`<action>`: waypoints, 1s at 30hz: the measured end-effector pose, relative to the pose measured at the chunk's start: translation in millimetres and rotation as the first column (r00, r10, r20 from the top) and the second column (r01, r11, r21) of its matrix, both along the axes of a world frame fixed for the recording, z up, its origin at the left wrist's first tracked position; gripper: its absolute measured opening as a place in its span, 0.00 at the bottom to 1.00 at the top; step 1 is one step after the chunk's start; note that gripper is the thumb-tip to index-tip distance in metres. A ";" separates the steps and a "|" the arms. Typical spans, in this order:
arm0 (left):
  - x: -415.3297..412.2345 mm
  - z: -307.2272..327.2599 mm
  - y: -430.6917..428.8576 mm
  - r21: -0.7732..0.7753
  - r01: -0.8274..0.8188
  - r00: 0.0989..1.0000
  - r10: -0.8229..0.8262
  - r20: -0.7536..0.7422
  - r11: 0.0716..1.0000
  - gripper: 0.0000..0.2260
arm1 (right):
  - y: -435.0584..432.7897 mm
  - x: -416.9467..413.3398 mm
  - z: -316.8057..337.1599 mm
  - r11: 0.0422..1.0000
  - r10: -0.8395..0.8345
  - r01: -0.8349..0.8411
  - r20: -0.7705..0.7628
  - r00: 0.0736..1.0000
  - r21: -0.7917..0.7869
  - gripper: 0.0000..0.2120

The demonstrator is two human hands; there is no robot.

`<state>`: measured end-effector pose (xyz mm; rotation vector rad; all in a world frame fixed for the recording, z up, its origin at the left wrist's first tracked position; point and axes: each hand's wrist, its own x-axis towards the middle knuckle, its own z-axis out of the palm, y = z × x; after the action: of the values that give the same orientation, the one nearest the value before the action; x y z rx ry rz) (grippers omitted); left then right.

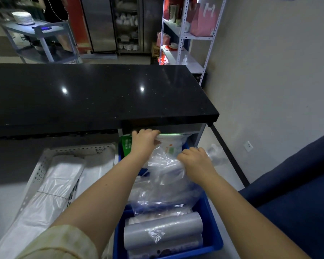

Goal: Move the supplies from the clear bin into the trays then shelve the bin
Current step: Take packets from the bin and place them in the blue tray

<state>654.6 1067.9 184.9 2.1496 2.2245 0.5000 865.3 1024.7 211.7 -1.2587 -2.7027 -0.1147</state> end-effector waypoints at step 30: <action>-86.2 11.3 -60.7 0.102 -0.015 0.995 0.024 -0.093 0.995 0.23 | 50.6 -71.4 -3.4 0.995 0.092 -0.088 -0.087 0.992 0.047 0.14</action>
<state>568.4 1007.2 196.2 2.2469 2.3190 0.5346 793.9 1075.3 208.4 -1.1005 -2.6603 -0.1030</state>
